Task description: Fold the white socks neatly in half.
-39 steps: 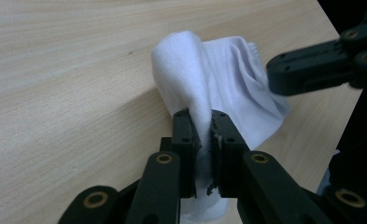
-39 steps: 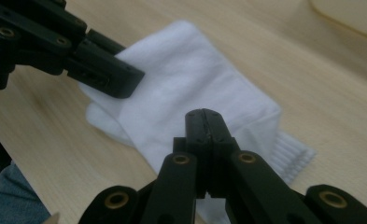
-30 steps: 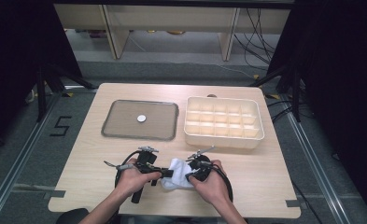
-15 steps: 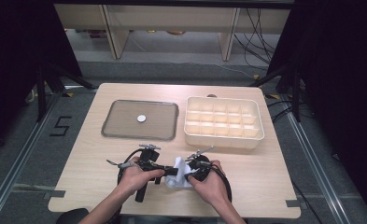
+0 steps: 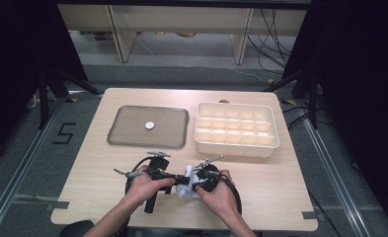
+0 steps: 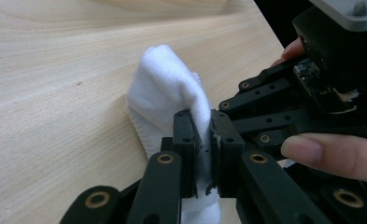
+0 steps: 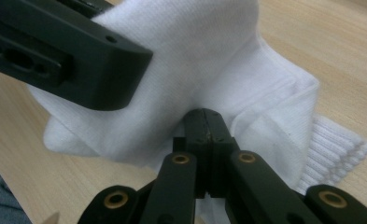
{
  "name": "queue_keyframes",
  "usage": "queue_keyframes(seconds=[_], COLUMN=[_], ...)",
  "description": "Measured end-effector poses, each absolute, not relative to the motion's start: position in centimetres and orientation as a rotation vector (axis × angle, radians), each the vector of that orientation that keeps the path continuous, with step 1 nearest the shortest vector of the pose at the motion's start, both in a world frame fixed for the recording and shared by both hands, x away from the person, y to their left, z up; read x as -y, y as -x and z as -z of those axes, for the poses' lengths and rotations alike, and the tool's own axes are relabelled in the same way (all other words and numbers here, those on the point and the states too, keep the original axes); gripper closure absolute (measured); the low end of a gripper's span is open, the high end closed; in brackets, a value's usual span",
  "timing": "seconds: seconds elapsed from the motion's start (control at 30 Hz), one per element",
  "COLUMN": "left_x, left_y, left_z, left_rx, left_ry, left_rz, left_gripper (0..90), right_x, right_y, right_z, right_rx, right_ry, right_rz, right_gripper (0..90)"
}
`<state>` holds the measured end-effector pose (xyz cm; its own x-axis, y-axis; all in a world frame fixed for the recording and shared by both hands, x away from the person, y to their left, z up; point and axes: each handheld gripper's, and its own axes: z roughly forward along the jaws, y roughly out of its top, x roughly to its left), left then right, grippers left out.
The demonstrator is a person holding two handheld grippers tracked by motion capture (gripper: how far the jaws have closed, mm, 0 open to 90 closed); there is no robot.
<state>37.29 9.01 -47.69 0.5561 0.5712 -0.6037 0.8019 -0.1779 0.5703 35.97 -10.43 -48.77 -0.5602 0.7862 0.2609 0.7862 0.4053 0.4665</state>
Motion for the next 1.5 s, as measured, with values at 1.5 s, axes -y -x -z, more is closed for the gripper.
queue_keyframes(seconds=[1.5], left_x=[-8.9], left_y=[-37.5], left_z=[47.3], left_rx=[-1.121], left_ry=[-1.924], left_rz=[0.246], left_gripper=[81.3], right_x=[15.6], right_y=[-36.1], right_z=[48.8], right_rx=[-2.52], right_ry=[-1.609], right_rz=[-0.791], right_gripper=[90.0])
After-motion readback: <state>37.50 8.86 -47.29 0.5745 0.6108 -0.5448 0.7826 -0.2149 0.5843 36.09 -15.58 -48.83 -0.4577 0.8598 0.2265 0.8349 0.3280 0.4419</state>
